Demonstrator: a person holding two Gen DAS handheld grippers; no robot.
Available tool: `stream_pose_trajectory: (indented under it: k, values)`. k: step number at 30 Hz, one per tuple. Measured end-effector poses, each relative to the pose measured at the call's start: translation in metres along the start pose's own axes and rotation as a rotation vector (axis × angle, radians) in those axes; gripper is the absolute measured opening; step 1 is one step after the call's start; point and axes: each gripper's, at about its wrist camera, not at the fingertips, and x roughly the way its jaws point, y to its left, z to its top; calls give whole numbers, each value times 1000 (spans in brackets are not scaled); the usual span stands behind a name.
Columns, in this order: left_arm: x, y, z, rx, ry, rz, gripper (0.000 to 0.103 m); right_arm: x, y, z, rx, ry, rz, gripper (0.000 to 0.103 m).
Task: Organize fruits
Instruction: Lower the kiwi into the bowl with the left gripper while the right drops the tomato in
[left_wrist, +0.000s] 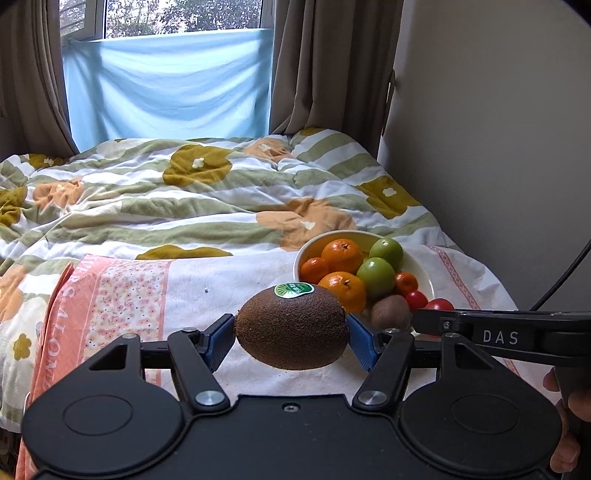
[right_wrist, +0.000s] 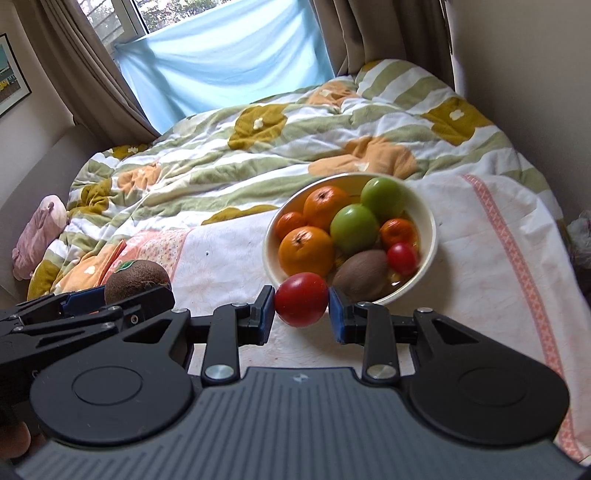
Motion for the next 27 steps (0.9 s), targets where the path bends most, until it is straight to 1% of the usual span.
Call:
stream_pose_trajectory:
  k: [5,8,12,16,20,27]
  values:
    - [3,-27,7,20,-22,-16,69,-18,-23,8,-15,-32,-8,46]
    - [14,-43,11,45,-24,-31,69,-23,-36,15,-25,-46,-23,46]
    - [34,-60,17,102,-16,-56,69,-23,-54,24,1,-62,-47,46]
    - [62,-74,21,172,-2,-85,69,-14,-71,32,42,-66,-83,46]
    - [91,-82,21,242,14,-97,69,-1,-82,37,73,-52,-108,46]
    - [127,-92,17,353,25,-95,69,28,-93,41,111,-12,-139,46]
